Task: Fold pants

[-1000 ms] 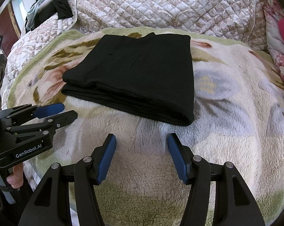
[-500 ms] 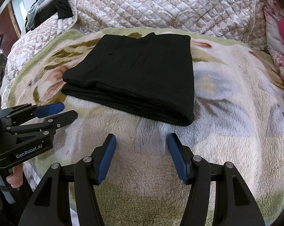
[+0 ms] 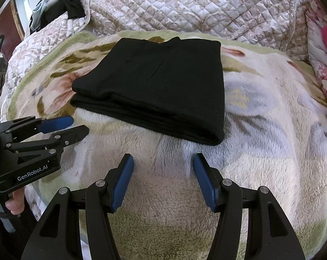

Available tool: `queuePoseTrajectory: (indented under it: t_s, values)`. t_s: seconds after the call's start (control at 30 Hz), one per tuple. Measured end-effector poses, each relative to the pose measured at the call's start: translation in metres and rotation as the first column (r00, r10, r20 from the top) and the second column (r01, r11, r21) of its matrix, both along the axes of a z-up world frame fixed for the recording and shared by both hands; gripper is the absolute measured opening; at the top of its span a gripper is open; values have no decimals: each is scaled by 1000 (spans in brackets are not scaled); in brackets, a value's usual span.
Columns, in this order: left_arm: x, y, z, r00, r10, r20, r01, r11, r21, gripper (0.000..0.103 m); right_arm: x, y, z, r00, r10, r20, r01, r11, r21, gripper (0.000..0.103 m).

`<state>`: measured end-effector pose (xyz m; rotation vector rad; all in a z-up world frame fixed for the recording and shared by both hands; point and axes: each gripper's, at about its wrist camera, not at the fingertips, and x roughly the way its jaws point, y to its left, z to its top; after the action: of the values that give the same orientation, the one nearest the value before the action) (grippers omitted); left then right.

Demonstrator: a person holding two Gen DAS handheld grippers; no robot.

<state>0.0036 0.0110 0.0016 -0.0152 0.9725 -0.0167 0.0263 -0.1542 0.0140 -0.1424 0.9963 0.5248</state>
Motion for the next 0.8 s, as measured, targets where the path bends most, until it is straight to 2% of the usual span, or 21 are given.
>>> queuePoseTrajectory:
  t_s: [0.8]
  values:
    - [-1,1,0,1000,0,5,0,1000,2,43,-1,1,0,1000,5,3,-5,1000,0,58]
